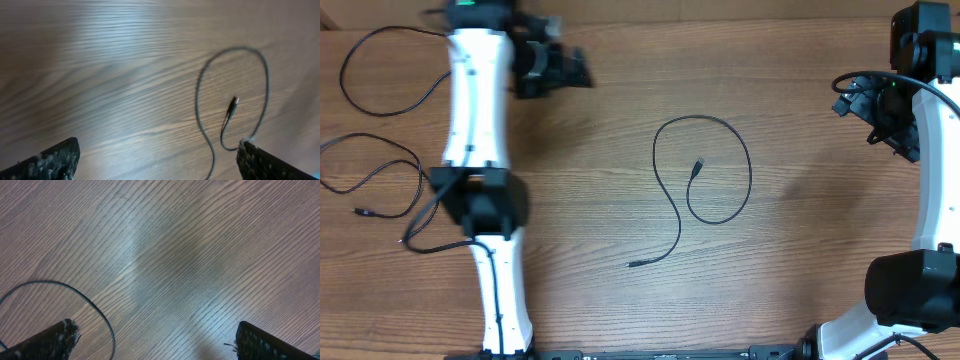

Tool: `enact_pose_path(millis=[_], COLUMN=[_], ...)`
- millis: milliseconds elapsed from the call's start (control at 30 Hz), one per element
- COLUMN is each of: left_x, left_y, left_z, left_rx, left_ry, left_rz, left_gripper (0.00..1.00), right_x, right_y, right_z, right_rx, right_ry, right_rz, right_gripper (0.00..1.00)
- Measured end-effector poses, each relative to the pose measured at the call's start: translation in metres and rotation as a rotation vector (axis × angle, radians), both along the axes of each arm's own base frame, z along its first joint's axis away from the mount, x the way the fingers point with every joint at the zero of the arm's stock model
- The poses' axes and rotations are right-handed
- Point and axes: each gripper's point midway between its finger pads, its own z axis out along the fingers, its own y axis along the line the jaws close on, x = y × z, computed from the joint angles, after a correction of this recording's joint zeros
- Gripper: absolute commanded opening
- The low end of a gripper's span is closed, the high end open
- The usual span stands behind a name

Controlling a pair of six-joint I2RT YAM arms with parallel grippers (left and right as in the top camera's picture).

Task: Untangle cables

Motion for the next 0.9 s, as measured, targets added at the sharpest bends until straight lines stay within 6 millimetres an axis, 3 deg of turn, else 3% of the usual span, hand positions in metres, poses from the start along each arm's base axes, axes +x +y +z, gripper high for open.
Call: enact_pose_path(millis=[167,233,433,600,667,733,900], left_x=[-0.005,-0.005,-0.006,-0.012,-0.011,-0.009,-0.005], left_y=[-0.076,-0.095,-0.141,-0.166,-0.169,-0.169,-0.163], left_z=[-0.021,-0.037,-0.090,-0.135,-0.146,-0.151,-0.156], left_rx=[0.102,0.147,0.223,0.282,0.308,0.324,0.367], left_ry=[-0.048,-0.053,-0.053,-0.036,-0.043,-0.048,-0.063], left_rz=[-0.162,-0.191,-0.270,-0.317,-0.324,-0.324,-0.317], left_gripper=[0.96,0.90,0.85,0.80,0.72,0.65,0.64], right_x=[0.000,0.000,0.000,0.000,0.000,0.000,0.000], right_y=[0.000,0.000,0.000,0.000,0.000,0.000,0.000], right_z=[0.000,0.000,0.000,0.000,0.000,0.000,0.000], right_rx=[0.000,0.000,0.000,0.000,0.000,0.000,0.000], right_ry=[0.000,0.000,0.000,-0.001,0.000,0.000,-0.001], right_rz=[0.001,0.001,0.000,0.000,0.000,0.000,0.000], right_gripper=[1.00,1.00,1.00,1.00,1.00,1.00,1.00])
